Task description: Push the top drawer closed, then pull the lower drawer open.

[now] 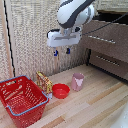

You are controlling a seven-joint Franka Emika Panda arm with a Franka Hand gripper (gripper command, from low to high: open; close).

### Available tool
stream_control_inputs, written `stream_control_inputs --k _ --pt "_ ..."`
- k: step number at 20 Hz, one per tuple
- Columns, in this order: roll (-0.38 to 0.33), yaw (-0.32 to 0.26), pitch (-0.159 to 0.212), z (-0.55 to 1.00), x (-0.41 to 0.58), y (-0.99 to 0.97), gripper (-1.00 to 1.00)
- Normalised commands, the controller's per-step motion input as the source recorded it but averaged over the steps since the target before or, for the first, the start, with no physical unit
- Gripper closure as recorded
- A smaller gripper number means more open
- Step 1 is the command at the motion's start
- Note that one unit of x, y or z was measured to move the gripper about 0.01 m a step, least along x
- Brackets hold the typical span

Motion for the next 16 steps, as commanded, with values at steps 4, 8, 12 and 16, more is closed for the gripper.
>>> stream_control_inputs --k 4,8,12,16 --pt "-0.251 0.131 0.013 0.08 0.0 0.07 -1.0" --pt "-0.345 0.155 0.0 0.11 0.0 0.0 -1.0" --pt "-0.335 0.161 0.0 0.12 -0.004 -0.01 -1.0" --pt "-0.328 0.166 0.0 0.13 -0.016 -0.02 -1.0"
